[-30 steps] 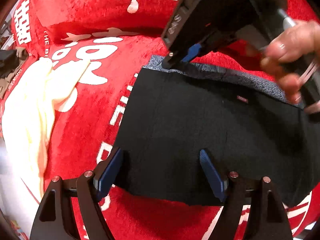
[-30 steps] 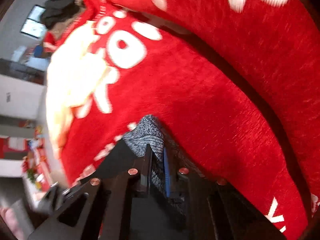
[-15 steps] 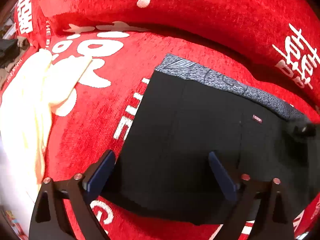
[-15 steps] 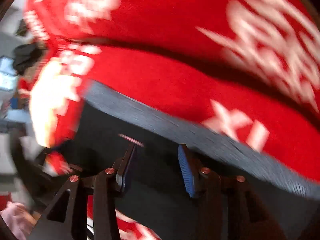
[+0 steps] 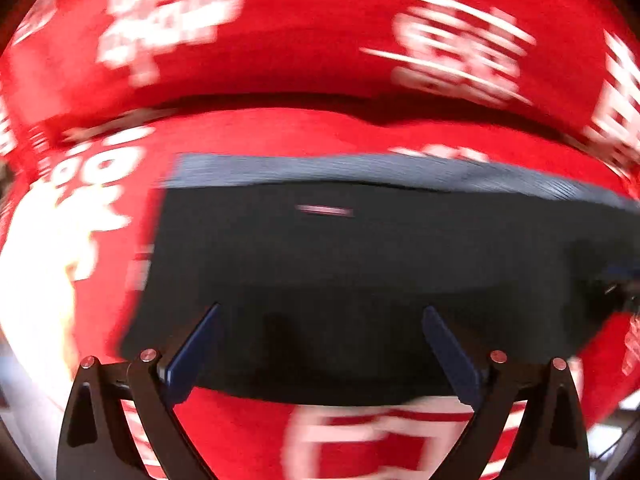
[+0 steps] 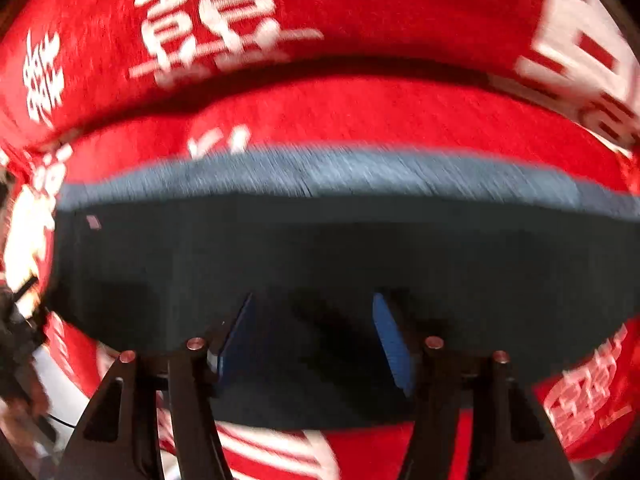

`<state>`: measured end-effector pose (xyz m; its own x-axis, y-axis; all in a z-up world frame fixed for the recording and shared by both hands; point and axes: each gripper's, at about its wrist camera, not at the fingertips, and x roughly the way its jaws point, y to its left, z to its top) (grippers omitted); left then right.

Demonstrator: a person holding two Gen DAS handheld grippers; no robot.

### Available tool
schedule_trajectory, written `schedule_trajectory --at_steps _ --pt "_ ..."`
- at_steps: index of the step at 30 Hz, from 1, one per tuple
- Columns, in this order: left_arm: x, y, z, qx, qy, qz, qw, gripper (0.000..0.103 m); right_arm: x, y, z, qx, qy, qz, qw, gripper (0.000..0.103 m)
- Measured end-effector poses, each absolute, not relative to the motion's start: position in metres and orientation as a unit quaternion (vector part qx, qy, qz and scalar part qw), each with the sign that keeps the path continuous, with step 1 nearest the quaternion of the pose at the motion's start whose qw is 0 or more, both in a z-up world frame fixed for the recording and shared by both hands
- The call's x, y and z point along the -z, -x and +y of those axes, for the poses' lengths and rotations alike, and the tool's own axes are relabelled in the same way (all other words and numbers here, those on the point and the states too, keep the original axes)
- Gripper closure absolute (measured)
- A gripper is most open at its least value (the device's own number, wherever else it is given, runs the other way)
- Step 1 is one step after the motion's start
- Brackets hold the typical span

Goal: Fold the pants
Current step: 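Lay the trousers flat and smooth them with both grippers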

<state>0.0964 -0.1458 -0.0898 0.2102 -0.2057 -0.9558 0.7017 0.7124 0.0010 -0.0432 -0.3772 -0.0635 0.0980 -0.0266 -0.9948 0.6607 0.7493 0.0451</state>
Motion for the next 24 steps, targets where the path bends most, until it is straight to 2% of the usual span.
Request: schedule_trajectory --at_steps 3,5,7,10,13,16,24 --pt "0.111 -0.050 -0.192 0.351 -0.259 0.547 0.715 0.003 0.075 0.080 -0.370 0.260 -0.255 0.632 0.684 0.035" --pt "0.130 -0.027 -0.208 0.345 -0.301 0.551 0.698 0.003 0.071 0.089 -0.364 0.251 -0.239 0.612 0.711 0.035" --pt "0.129 -0.020 -0.206 0.334 -0.302 0.537 0.714 0.004 0.072 0.091 -0.361 0.248 -0.235 0.614 0.712 0.033" --pt "0.128 -0.019 -0.201 0.331 -0.303 0.550 0.704 0.004 0.072 0.096 -0.362 0.225 -0.262 0.603 0.719 0.021" --pt "0.126 -0.014 -0.200 0.328 -0.318 0.543 0.705 0.004 0.079 0.093 -0.354 0.200 -0.251 0.607 0.727 0.017" --pt "0.121 -0.001 -0.206 0.324 -0.351 0.519 0.709 0.004 0.075 0.100 -0.346 0.181 -0.254 0.611 0.728 0.017" --pt "0.083 0.019 -0.218 0.332 -0.345 0.523 0.705 0.004 0.070 0.184 -0.378 0.183 -0.451 0.550 0.679 0.016"
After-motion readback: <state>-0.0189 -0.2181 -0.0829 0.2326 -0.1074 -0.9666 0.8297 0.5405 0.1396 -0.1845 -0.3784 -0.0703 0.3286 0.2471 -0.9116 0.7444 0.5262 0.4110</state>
